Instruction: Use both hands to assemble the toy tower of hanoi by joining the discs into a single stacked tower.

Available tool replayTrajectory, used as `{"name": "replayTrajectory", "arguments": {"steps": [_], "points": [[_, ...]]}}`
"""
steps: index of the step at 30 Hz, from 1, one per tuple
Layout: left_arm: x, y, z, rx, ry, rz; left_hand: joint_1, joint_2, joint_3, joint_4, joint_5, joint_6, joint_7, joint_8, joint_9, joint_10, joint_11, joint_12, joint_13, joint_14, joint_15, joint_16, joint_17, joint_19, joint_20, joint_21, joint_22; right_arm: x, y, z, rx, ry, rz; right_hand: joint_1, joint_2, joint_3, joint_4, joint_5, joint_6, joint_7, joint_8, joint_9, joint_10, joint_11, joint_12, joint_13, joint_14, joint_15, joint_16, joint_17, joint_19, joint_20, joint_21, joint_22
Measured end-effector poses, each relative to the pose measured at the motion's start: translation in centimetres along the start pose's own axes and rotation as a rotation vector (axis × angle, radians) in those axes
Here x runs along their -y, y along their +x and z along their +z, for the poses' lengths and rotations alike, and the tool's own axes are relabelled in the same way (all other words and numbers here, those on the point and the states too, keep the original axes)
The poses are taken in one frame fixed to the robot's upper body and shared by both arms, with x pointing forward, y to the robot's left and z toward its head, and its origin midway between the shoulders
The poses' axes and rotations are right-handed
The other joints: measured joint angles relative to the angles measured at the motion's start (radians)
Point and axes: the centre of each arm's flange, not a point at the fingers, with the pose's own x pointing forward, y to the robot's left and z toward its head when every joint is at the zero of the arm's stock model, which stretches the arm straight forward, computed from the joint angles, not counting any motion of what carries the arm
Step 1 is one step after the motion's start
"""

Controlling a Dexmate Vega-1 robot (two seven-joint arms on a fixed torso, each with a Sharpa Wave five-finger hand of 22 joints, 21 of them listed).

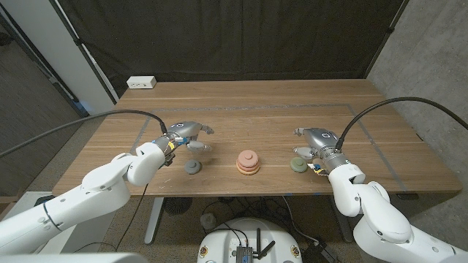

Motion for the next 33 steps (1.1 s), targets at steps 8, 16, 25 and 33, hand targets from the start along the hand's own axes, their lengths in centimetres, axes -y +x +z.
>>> {"name": "replayTrajectory", "arguments": {"steps": [8,16,25,33], "points": [[0.3,-0.8,-0.4,-0.031,-0.017,0.017,-0.004,0.004,0.004,0.004,0.000,0.000,0.000,0.000,0.000,0.000,0.000,0.000,0.000,0.000,0.000,0.000,0.000,0.000,0.000,0.000,0.000,0.0,-0.1,0.2,0.007,-0.004,0.006,-0.010,-0.009,-0.003,0.003,0.000,0.000,0.000,-0.007,0.000,-0.005,0.005,0.000,-0.004,-0.007,0.000,-0.004,-0.005,0.000,0.000,0.000,0.000],[0.5,-1.2,-0.6,-0.047,-0.029,0.024,0.001,0.009,0.007,0.001,0.000,0.005,0.005,0.000,0.000,0.000,0.000,0.000,0.000,0.000,0.000,0.000,0.000,0.000,0.000,0.000,0.000,-0.1,-0.1,0.4,0.009,-0.012,0.015,-0.015,-0.004,-0.003,0.003,0.000,-0.005,0.005,-0.007,-0.004,-0.009,0.002,0.000,-0.005,-0.007,0.000,-0.004,-0.002,-0.004,0.004,0.000,0.000],[0.4,-1.2,-0.9,-0.056,-0.031,0.028,0.001,0.009,0.014,0.003,0.000,0.005,0.005,-0.008,0.000,0.005,0.005,0.000,0.005,0.000,0.000,0.000,0.000,0.000,0.000,0.000,0.000,-0.2,-0.2,0.4,0.000,-0.026,0.044,-0.032,-0.021,-0.007,0.007,0.000,-0.034,0.016,-0.020,-0.004,-0.035,0.010,-0.001,-0.014,-0.018,0.004,-0.013,0.000,-0.015,0.004,-0.009,0.000],[0.3,-1.2,-1.3,-0.063,-0.032,0.028,0.000,0.018,0.014,0.003,0.000,0.009,0.009,-0.008,0.000,0.009,0.001,0.000,0.005,0.000,0.000,0.000,0.005,0.000,0.000,0.000,0.000,-0.4,-0.3,0.4,-0.009,-0.049,0.093,-0.052,-0.041,-0.012,0.008,-0.001,-0.054,0.021,-0.022,-0.004,-0.063,0.019,-0.004,-0.018,-0.039,0.018,-0.029,-0.016,-0.031,0.006,-0.015,0.000]]}}
